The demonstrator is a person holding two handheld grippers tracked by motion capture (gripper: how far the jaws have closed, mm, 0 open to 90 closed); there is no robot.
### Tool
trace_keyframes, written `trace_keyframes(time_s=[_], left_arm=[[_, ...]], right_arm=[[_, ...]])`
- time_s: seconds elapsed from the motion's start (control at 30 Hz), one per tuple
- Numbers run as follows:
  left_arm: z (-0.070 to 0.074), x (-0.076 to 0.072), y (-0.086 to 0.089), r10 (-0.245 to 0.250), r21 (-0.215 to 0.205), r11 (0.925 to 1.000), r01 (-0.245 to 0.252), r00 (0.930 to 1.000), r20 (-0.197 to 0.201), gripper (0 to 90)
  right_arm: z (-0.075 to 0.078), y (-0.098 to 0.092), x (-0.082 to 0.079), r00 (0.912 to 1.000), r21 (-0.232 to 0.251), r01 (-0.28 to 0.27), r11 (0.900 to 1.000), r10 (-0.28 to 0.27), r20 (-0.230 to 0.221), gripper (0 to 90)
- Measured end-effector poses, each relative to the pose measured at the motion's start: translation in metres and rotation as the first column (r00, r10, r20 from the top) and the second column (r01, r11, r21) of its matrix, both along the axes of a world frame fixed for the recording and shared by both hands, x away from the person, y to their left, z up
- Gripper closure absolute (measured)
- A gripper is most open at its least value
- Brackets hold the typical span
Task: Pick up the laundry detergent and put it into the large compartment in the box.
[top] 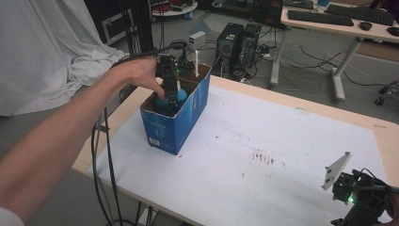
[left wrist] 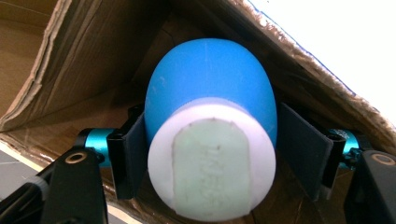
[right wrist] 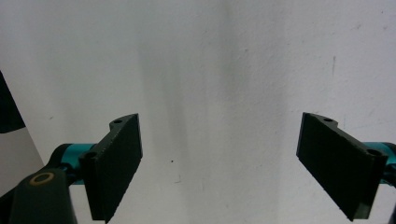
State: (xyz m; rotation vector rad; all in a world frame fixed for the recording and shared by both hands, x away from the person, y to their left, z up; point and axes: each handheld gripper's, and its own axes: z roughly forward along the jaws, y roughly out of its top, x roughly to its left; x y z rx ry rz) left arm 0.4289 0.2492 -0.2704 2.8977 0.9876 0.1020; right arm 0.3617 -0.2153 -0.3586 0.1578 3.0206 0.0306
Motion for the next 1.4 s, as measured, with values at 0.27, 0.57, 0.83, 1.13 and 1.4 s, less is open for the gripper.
trace_keyframes(time_s=[0.27, 0.57, 0.83, 1.13, 1.4], left_arm=[[0.008, -0.002, 0.002, 0.003, -0.003, 1.0, -0.003, 1.0, 0.001, 27.1], [0.027, -0.001, 0.003, 0.014, -0.011, 0.9998, -0.014, 0.9995, 0.027, 26.5], [0.045, -0.002, 0.004, 0.01, -0.003, 0.9999, -0.01, 0.9993, 0.037, 26.3], [0.076, -0.009, -0.022, -0.063, -0.012, 0.9979, 0.064, 0.9943, 0.086, 25.8], [0.096, -0.013, -0.06, -0.144, -0.027, 0.9886, 0.148, 0.9823, 0.12, 25.8]], right_arm=[[0.0, 0.0, 0.0, 1.0, 0.003, -0.002, 1.0, 0.002, 0.002, 13.5], [0.001, -0.001, -0.002, 1.0, 0.004, 0.007, 1.0, -0.007, 0.001, 13.5], [0.003, -0.002, -0.002, 1.0, 0.01, 0.008, 1.0, -0.008, 0.001, 13.5], [0.004, -0.002, -0.001, 0.9999, 0.014, 0.011, 1.0, -0.011, 0.002, 13.5], [0.006, -0.004, -0.001, 0.9998, 0.022, 0.021, 1.0, -0.021, 0.003, 13.5]])
